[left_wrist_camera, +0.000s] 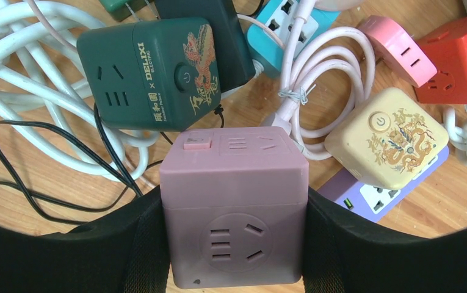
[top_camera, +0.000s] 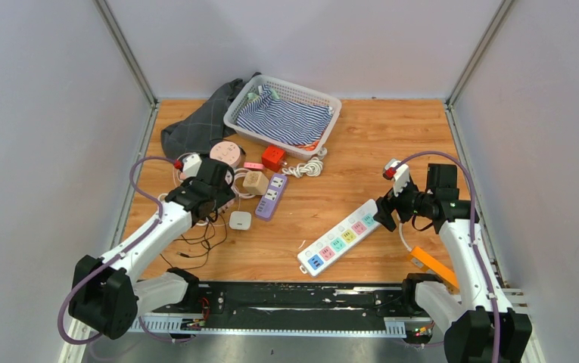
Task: Pull the plug off the socket
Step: Place the plug at the center of the board.
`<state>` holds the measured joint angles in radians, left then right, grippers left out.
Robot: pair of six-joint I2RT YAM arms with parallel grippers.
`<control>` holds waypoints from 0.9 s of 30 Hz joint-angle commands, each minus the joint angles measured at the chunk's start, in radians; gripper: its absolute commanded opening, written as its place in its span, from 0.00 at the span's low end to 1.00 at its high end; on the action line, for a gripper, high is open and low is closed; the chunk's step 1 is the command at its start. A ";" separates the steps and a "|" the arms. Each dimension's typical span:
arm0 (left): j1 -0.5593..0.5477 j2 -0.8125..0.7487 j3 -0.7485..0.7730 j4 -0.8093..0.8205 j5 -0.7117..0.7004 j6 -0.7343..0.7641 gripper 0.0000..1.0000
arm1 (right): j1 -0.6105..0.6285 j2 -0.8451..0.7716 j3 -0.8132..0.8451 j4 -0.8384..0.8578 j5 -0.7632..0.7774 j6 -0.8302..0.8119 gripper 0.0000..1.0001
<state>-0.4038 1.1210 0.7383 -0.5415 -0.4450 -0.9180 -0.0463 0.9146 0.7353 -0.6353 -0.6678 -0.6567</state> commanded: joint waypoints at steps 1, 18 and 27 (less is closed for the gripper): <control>0.017 0.002 -0.002 -0.005 0.008 -0.041 0.34 | -0.010 -0.003 -0.011 -0.006 0.004 -0.012 0.88; 0.022 -0.048 -0.020 -0.011 0.006 -0.057 0.52 | -0.010 -0.004 -0.010 -0.006 0.000 -0.011 0.88; 0.023 -0.078 -0.021 -0.019 0.027 -0.049 0.76 | -0.010 0.001 -0.011 -0.006 0.002 -0.011 0.88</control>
<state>-0.3885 1.0729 0.7216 -0.5556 -0.4236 -0.9592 -0.0463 0.9142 0.7353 -0.6353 -0.6678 -0.6563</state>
